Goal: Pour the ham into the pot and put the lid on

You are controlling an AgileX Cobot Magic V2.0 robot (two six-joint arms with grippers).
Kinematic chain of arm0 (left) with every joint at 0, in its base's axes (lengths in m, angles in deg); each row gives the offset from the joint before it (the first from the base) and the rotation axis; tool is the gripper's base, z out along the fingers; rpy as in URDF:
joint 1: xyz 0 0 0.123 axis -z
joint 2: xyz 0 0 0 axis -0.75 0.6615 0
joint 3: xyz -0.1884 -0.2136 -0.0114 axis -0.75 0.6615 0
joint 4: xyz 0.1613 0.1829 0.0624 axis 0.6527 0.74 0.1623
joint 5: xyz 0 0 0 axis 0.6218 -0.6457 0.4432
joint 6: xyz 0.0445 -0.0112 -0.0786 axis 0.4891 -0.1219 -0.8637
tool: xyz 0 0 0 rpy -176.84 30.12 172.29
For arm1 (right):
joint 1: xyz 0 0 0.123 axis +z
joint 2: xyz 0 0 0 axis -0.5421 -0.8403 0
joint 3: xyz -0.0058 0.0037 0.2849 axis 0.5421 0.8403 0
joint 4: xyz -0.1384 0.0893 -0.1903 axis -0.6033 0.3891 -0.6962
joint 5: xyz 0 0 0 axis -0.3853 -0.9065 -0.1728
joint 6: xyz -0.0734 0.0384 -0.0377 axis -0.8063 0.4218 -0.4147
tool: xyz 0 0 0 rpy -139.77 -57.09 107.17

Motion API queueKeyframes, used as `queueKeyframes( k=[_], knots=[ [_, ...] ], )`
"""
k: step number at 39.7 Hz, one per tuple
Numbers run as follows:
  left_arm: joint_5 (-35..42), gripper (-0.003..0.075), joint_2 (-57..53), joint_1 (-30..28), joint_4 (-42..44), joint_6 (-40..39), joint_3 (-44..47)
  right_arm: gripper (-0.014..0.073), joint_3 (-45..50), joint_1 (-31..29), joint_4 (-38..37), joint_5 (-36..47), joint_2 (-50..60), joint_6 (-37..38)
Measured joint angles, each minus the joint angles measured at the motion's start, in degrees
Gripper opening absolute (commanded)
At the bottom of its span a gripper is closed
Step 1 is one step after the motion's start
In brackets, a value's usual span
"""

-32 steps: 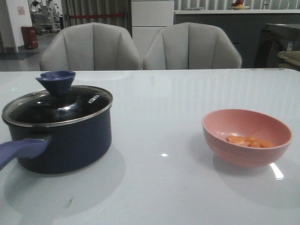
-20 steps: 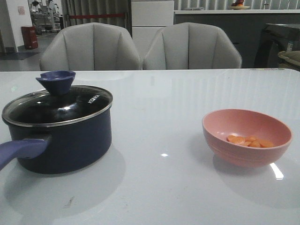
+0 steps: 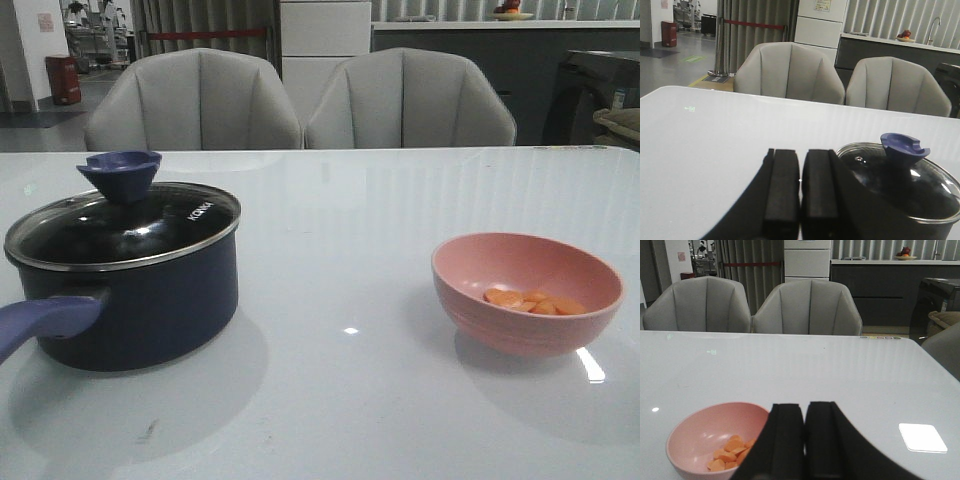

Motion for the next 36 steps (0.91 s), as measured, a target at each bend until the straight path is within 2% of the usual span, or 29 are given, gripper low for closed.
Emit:
queueKeyframes(
  k=[3,10,13,20,28,31,36],
  knots=[
    [0.9,0.0113,0.0,0.0,-0.3,0.0,0.0,0.0153,0.0,0.0,0.0,0.0,0.0,0.0],
    [10.3,0.0113,0.0,0.0,0.0,0.0,0.0,0.0153,0.0,0.0,0.0,0.0,0.0,0.0],
    [11.3,0.0113,0.0,0.0,0.0,0.0,-0.5,0.0153,0.0,0.0,0.0,0.0,0.0,0.0],
    [2.4,0.0113,2.3,0.0,2.4,0.0,-8.5,0.0153,0.0,0.0,0.0,0.0,0.0,0.0],
    [-15.1,0.0113,10.8,0.0,4.5,0.0,-21.4,0.0153,0.0,0.0,0.0,0.0,0.0,0.0],
    [-17.9,0.0113,13.4,0.0,4.6,0.0,-23.6,0.0153,0.0,0.0,0.0,0.0,0.0,0.0],
    [-18.5,0.0114,15.7,0.0,4.6,0.0,-24.6,0.0153,0.0,0.0,0.0,0.0,0.0,0.0]
  ],
)
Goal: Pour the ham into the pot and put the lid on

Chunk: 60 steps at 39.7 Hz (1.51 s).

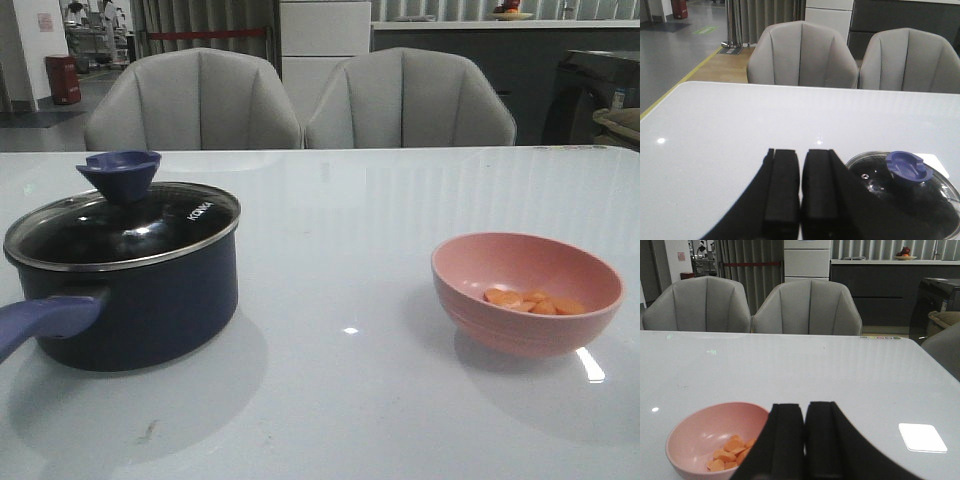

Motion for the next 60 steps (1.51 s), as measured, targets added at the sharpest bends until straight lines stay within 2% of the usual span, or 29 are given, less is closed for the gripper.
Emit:
queueKeyframes(
  k=[13,19,23,27,45,55,60],
  knots=[
    [0.0,0.0134,1.8,0.0,-0.3,0.0,0.6,0.0153,0.0,0.0,0.0,0.0,0.0,0.0],
    [0.0,0.0233,2.4,0.0,-0.3,0.0,0.6,0.0153,0.0,0.0,0.0,0.0,0.0,0.0],
    [-0.1,0.0345,2.6,0.0,-0.3,0.0,0.6,0.0153,0.0,0.0,0.0,0.0,0.0,0.0],
    [-0.1,0.0424,3.0,0.0,-0.3,0.0,0.6,0.0153,0.0,0.0,0.0,0.0,0.0,0.0],
    [0.0,0.0437,3.0,0.0,-0.5,0.0,0.6,0.0153,0.0,0.0,0.0,0.0,0.0,0.0],
    [-0.7,0.0632,3.1,0.0,-0.9,0.0,0.1,0.0153,0.0,0.0,0.0,0.0,0.0,0.0],
    [-3.7,0.0630,5.7,0.0,-0.9,0.0,-2.8,0.0153,0.0,0.0,0.0,0.0,0.0,0.0]
  ],
)
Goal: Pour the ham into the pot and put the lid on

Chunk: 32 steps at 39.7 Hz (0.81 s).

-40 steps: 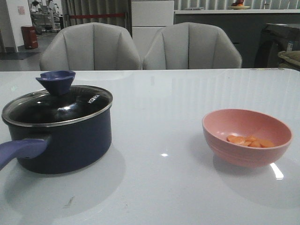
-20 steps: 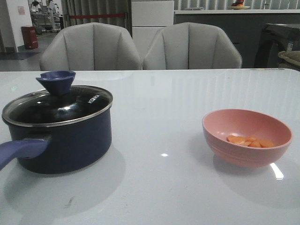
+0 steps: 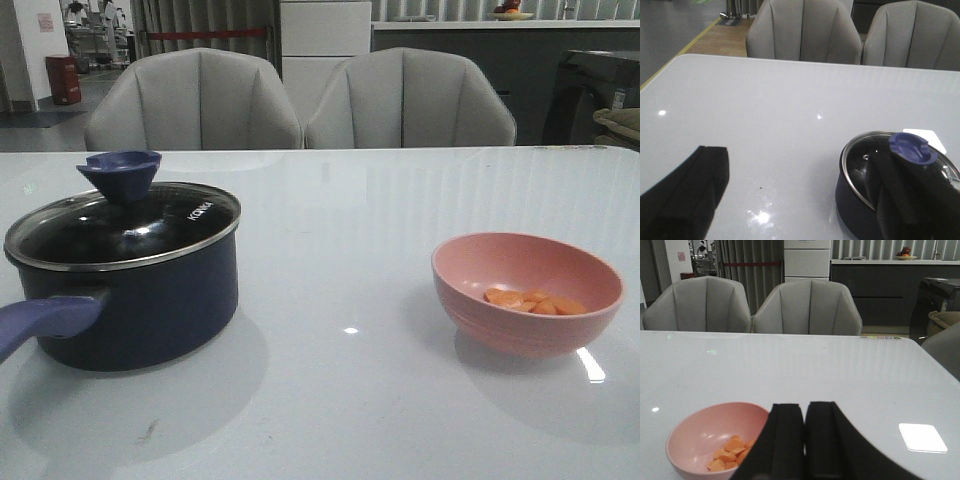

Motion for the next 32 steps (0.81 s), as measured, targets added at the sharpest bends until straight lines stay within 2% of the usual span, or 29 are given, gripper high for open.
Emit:
queueKeyframes(
  k=[7,14,24,32],
  knots=[
    [-7.6,0.0630,9.1,0.1,-0.1,0.2,-7.4,0.0153,0.0,0.0,0.0,0.0,0.0,0.0],
    [-15.3,0.0630,20.9,2.8,-0.2,0.3,-17.0,0.0153,0.0,0.0,0.0,0.0,0.0,0.0],
    [-22.8,0.0630,38.4,10.2,-1.6,0.2,-29.8,0.0153,0.0,0.0,0.0,0.0,0.0,0.0],
    [-26.1,0.0630,52.9,14.9,-2.0,-4.1,-39.0,0.0153,0.0,0.0,0.0,0.0,0.0,0.0]
  ],
)
